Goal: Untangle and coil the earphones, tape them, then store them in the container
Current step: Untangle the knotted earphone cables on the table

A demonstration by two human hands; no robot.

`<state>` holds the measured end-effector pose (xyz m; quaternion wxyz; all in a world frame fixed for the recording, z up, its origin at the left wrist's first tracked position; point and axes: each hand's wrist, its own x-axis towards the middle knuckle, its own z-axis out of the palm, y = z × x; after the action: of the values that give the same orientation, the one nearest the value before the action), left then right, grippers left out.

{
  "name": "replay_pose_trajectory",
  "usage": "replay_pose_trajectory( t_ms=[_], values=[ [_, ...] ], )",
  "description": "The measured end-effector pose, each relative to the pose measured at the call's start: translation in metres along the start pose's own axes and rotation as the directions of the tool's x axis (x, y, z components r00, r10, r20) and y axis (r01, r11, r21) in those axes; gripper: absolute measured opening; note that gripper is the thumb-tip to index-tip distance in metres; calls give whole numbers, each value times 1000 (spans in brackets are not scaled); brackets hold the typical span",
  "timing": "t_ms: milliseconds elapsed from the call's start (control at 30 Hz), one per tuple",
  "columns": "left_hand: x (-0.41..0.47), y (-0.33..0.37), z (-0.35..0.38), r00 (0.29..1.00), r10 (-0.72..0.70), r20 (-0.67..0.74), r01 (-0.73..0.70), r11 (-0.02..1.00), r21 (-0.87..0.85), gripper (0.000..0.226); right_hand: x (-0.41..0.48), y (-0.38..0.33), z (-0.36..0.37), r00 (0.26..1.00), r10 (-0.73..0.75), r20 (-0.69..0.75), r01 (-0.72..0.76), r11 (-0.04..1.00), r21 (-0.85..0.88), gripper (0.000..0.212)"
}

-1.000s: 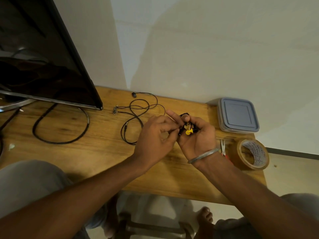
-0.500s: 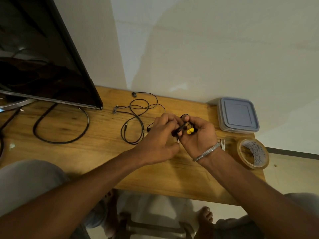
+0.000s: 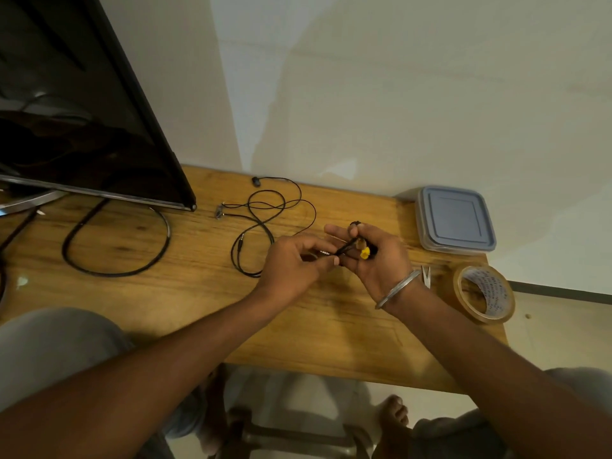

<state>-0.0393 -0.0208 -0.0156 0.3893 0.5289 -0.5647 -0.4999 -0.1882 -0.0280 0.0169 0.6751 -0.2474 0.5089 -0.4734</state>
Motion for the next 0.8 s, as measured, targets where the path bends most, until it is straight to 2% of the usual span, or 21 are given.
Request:
replay_pose_trajectory(
  t_ms=[33,67,100,133,167,200,300,333,400,467,533,667,800],
  values=[
    [0,-1,0,997,-78,26,78,997,3,14,0,2,-2,996,-92,10,92,968,-233,30],
    [0,-3,0,991,-119,63,117,993,32,12,1,5,-5,974,-214,81,224,824,-521,30],
    [-1,-7,-1,989,-118,90,110,989,96,8,1,9,-8,934,-278,225,350,577,-739,29],
    [-3,-10,-1,989,-98,114,79,983,167,7,1,16,-11,897,-256,361,432,324,-842,29],
    [-4,-13,-1,986,-91,137,54,966,253,11,0,23,-14,873,-187,450,475,121,-871,32],
    [-6,-16,-2,980,-107,169,43,938,345,14,-1,29,-16,863,-107,494,496,-3,-868,34],
    [-1,-18,-8,970,-171,175,41,818,574,16,-4,37,-16,820,-45,570,535,-292,-793,28],
    [2,-17,-11,979,-156,135,49,810,584,18,-3,37,-16,805,-46,592,542,-349,-764,27],
    [6,-11,-14,991,-101,92,44,872,488,19,-3,37,-15,803,-13,596,532,-435,-726,33],
    [6,-7,-13,988,-52,146,-10,919,393,21,-3,43,-16,803,46,594,541,-472,-696,43],
    [2,-10,-10,983,-32,180,-42,918,394,28,-5,47,-16,807,103,582,552,-485,-679,46],
    [2,-20,-12,984,-35,173,-34,925,380,33,-5,46,-16,812,105,574,544,-491,-680,50],
    [4,-24,-13,973,-27,230,-81,891,446,32,-5,46,-17,812,140,566,563,-444,-697,56]
  ],
)
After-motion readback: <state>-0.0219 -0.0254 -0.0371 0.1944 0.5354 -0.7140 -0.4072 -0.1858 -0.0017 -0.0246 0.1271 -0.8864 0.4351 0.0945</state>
